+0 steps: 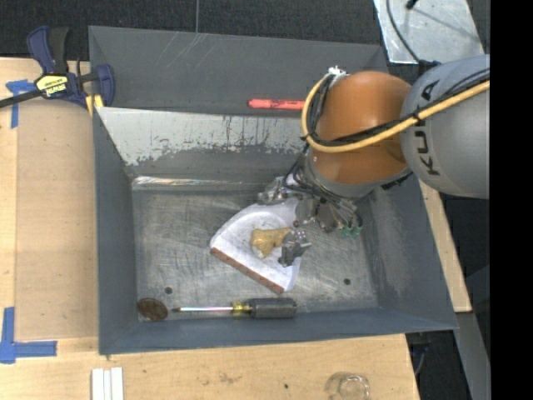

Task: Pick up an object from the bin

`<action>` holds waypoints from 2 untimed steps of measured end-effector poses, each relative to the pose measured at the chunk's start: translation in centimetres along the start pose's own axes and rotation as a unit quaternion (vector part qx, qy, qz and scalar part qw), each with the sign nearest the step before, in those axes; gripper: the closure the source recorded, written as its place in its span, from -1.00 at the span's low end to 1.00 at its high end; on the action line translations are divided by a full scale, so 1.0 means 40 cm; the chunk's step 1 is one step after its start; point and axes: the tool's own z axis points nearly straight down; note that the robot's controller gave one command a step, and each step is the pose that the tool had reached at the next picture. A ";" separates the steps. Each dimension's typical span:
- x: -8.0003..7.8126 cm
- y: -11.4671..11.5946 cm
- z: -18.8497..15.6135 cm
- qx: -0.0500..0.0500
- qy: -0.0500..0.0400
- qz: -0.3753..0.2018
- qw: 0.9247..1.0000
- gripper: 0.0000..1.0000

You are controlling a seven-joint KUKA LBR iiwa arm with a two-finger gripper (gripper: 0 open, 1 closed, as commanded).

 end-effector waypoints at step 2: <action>-0.083 -0.004 0.225 0.000 -0.007 -0.126 0.992 1.00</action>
Offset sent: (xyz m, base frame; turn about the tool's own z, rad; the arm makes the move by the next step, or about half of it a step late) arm 0.0274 0.0035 -0.0971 -0.2561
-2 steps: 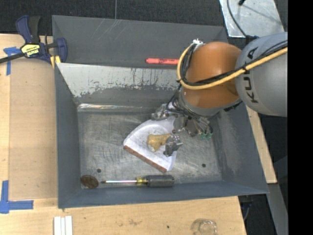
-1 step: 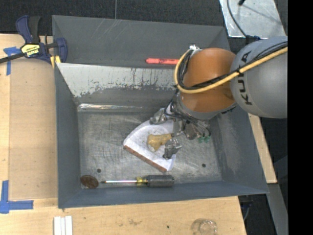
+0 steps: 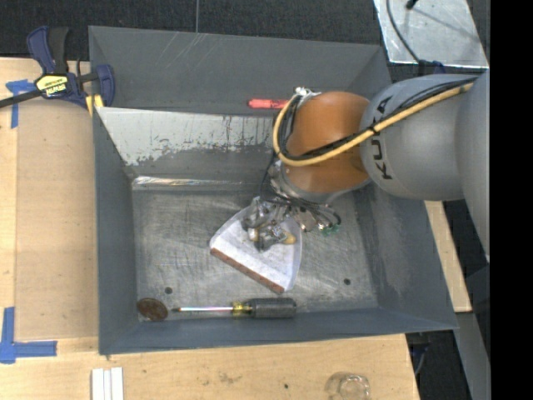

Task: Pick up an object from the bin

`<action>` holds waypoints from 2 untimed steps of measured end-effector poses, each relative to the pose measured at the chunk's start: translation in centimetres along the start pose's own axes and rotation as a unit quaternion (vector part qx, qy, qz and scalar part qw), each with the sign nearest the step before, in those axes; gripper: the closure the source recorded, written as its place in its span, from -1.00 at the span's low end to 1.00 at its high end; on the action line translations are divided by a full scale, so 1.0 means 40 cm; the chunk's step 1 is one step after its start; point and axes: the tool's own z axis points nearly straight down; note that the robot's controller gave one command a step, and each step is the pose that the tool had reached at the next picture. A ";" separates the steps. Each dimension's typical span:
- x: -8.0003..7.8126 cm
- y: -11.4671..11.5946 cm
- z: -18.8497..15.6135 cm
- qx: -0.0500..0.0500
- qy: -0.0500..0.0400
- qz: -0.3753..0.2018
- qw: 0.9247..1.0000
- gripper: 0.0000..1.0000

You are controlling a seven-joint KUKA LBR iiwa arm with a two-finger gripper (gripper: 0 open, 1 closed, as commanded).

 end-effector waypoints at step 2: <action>0.002 0.004 -0.022 -0.001 0.005 -0.072 0.997 1.00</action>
Offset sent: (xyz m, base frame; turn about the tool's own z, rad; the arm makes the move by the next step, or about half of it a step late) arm 0.0029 0.0098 0.0639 -0.7170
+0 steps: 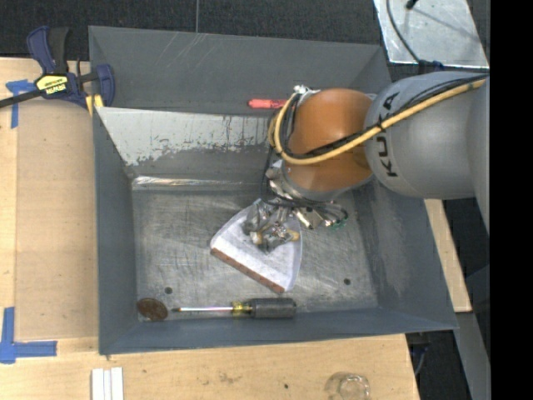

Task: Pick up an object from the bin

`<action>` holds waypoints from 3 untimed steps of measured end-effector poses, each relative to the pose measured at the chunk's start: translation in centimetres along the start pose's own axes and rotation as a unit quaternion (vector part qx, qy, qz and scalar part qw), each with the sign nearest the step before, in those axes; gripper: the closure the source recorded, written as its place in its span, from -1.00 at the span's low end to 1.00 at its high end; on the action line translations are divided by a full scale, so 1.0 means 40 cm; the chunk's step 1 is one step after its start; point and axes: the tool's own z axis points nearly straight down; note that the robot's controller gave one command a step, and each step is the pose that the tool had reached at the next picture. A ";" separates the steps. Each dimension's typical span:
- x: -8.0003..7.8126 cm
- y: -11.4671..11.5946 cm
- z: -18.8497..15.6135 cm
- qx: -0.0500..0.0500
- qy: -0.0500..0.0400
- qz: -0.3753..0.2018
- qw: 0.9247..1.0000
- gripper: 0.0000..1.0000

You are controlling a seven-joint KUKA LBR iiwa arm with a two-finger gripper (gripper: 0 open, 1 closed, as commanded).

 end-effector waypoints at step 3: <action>0.116 -0.093 -0.280 -0.002 0.003 0.021 1.000 1.00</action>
Offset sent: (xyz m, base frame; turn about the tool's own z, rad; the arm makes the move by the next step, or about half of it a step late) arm -0.0199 -0.0566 0.1112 0.0380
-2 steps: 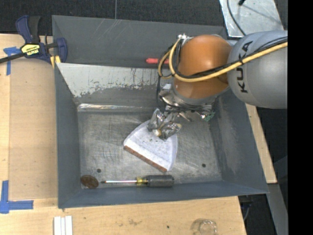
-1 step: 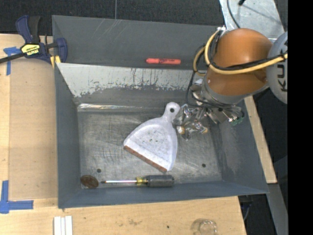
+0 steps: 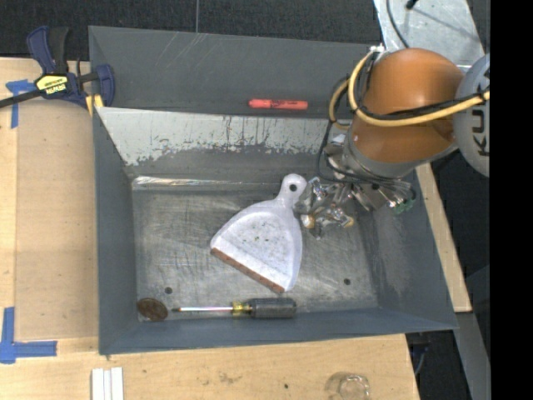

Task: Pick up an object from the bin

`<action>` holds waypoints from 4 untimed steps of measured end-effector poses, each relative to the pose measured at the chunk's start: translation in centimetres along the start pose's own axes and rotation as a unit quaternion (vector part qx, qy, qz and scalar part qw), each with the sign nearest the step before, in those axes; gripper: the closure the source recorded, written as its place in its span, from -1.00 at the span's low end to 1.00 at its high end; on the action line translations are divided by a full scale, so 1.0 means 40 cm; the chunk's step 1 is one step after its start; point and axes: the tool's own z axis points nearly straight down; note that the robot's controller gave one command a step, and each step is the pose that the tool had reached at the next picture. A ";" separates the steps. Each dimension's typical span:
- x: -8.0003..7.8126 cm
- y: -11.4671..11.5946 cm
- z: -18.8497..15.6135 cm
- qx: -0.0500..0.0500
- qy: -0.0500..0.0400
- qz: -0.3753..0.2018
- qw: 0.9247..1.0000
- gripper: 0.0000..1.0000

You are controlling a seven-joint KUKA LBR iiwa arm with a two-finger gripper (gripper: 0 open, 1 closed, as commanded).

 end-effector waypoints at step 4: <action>-0.072 -0.058 0.050 0.004 -0.003 -0.082 0.997 1.00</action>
Offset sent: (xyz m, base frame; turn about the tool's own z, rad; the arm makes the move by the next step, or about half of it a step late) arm 0.0623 -0.0043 -0.0389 -0.3458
